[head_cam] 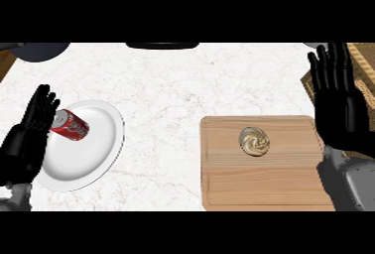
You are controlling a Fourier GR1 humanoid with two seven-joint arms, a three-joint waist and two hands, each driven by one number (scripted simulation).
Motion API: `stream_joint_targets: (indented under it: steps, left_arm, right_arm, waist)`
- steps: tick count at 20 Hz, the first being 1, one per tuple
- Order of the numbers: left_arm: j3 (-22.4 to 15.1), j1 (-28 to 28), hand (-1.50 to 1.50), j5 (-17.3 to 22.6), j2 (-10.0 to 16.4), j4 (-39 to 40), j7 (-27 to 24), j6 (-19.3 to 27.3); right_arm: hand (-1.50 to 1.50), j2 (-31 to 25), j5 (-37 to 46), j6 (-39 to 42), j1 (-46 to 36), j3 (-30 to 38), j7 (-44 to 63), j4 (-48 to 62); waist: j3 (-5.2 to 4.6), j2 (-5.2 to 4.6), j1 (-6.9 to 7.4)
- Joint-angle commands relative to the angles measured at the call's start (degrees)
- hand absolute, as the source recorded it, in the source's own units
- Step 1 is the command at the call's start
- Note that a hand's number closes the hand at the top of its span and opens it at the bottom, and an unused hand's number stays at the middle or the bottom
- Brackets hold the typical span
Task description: Pick the cupcake from the cutting board and place it in the basket
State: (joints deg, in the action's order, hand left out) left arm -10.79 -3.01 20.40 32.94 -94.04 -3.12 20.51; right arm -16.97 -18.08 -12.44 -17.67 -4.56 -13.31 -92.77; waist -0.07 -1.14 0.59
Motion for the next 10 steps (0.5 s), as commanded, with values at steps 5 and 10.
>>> stream_joint_targets:
  steps: [5,10]
  left_arm:
    - [1.68,-5.72,0.00,1.24,0.24,10.75,6.50,-4.88]
    - [-1.13,-5.23,0.00,2.51,-1.56,10.29,8.64,-6.41]
  right_arm:
    - [1.50,-7.54,-11.57,18.55,-10.58,12.67,-5.75,18.74]
    - [-1.50,-11.03,18.52,15.52,-8.11,-9.71,-12.45,11.09]
  waist:
    - [0.16,0.33,-0.08]
    - [-0.10,0.23,0.71]
